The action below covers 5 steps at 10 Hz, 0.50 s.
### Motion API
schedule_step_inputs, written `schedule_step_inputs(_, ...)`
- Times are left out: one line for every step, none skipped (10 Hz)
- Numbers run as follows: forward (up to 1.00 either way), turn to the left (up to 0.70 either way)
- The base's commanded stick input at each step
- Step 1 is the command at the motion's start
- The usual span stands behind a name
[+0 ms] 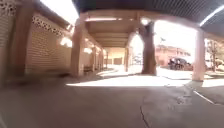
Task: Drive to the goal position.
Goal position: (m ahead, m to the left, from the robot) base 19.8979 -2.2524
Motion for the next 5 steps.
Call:
schedule_step_inputs(0.85,0.00)
schedule_step_inputs(0.85,0.00)
schedule_step_inputs(0.85,0.00)
schedule_step_inputs(0.85,0.00)
schedule_step_inputs(0.85,0.00)
